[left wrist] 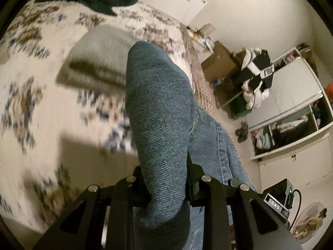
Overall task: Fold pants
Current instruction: 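Hold both jeans ends together and lower the folded bundle onto the bed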
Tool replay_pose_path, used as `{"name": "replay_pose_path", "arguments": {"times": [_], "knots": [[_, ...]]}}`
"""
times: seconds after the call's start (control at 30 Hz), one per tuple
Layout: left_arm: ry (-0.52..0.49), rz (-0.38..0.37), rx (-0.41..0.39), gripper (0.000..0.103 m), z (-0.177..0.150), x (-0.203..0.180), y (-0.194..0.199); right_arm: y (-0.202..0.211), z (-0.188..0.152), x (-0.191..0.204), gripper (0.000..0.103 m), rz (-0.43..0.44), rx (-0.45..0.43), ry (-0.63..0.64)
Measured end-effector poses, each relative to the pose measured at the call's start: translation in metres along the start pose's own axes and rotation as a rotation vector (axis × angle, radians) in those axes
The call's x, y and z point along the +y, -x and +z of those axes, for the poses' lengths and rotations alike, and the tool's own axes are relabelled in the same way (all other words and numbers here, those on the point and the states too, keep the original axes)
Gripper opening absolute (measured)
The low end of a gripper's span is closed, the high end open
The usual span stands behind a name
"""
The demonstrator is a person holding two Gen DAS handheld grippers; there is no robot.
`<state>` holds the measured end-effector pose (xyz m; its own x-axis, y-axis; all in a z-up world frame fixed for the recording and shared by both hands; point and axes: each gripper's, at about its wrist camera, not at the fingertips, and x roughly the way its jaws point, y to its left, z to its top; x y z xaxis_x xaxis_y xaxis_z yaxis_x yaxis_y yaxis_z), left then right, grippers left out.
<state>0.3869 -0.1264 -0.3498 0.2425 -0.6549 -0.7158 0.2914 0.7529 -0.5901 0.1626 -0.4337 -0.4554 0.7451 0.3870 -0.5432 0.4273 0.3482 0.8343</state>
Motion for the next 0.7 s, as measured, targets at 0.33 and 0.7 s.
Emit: {"name": "replay_pose_path", "arguments": {"times": [0.33,0.7], "knots": [[-0.034,-0.029,-0.049,0.022,0.212,0.062,-0.047,-0.166,0.11,0.139,0.03,0.053,-0.121,0.028],[0.04,0.062,0.083,0.023,0.295,0.211,-0.162,-0.389,0.169,0.144,0.029,-0.016,-0.062,0.033]]}}
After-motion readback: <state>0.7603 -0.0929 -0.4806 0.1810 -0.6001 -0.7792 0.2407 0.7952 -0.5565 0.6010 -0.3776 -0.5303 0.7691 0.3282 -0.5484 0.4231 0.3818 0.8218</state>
